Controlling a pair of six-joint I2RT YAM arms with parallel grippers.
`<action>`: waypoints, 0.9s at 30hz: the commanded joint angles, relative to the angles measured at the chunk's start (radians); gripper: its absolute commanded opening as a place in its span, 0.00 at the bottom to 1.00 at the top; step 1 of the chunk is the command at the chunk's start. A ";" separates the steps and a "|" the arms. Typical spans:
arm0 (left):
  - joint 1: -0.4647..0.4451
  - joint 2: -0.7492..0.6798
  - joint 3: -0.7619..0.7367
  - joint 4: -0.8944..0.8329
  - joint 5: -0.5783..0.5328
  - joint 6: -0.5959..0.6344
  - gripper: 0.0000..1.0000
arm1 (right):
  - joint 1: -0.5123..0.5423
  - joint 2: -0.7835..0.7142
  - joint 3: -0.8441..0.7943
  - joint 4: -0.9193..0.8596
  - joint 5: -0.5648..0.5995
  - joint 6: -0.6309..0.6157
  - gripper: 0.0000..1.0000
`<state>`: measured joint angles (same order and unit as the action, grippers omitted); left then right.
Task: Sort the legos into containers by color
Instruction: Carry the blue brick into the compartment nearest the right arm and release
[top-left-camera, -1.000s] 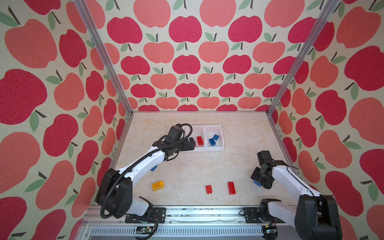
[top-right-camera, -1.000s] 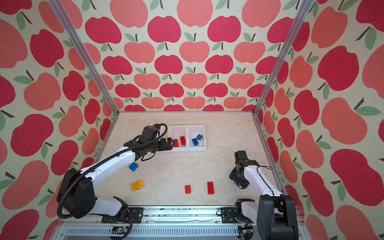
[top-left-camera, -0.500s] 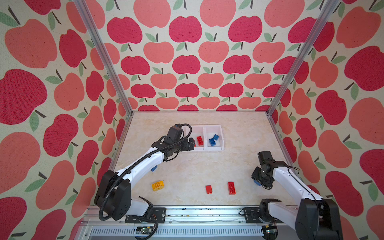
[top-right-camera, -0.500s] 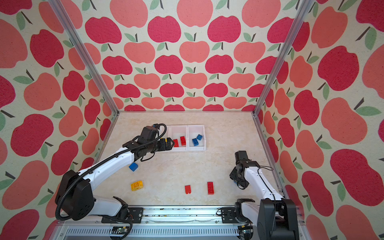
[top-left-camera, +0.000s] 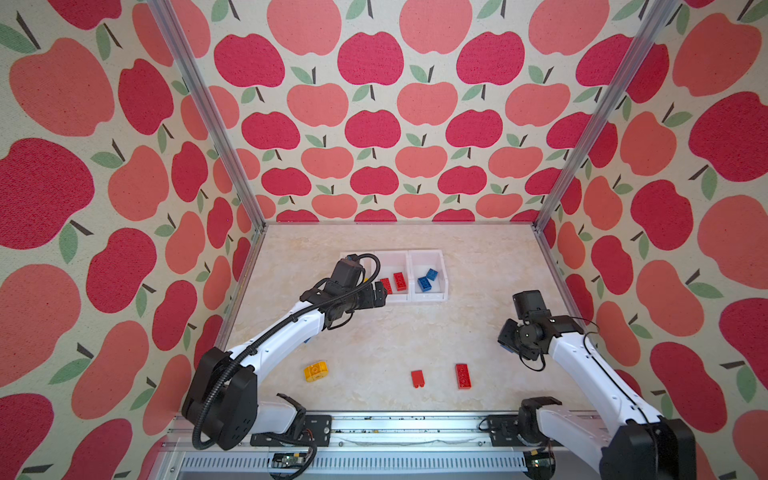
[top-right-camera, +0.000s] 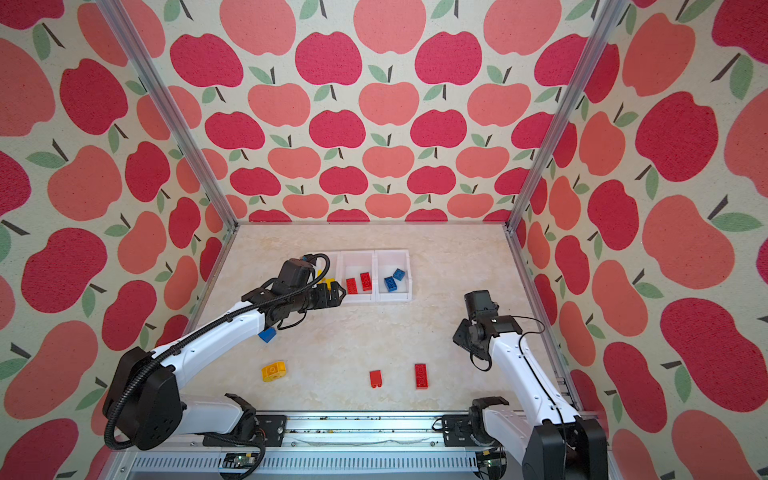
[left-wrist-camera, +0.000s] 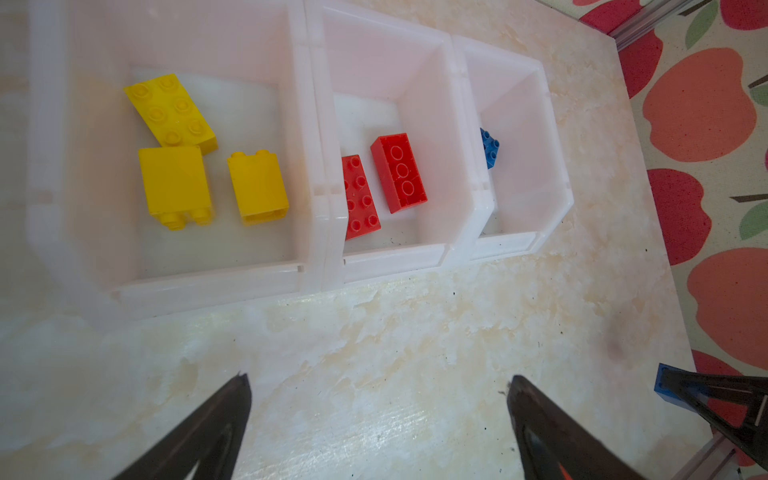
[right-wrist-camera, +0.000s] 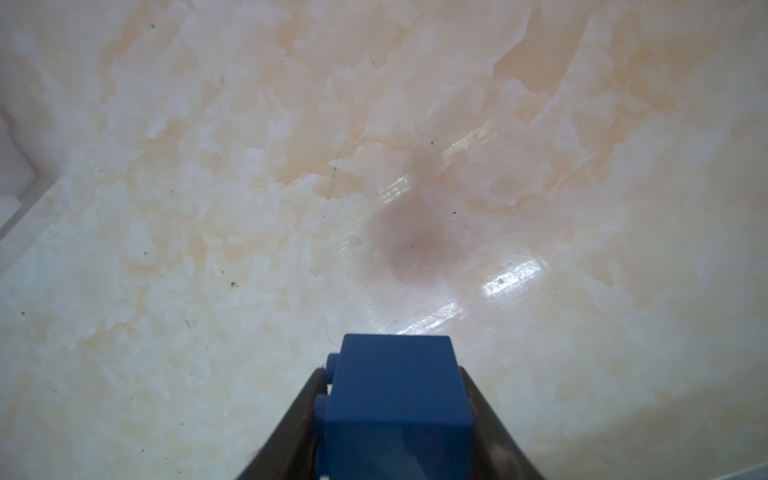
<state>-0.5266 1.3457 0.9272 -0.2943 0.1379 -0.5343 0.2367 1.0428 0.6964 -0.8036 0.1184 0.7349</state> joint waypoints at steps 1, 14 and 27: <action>0.007 -0.035 -0.028 -0.001 -0.025 -0.016 0.99 | 0.059 0.034 0.078 -0.013 0.017 0.007 0.35; 0.007 -0.106 -0.076 -0.031 -0.051 -0.028 0.99 | 0.312 0.379 0.440 0.103 0.070 -0.110 0.35; 0.008 -0.170 -0.119 -0.057 -0.069 -0.043 0.99 | 0.363 0.746 0.804 0.176 0.009 -0.226 0.35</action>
<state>-0.5240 1.2026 0.8227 -0.3141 0.0933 -0.5629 0.5957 1.7447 1.4364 -0.6422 0.1474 0.5552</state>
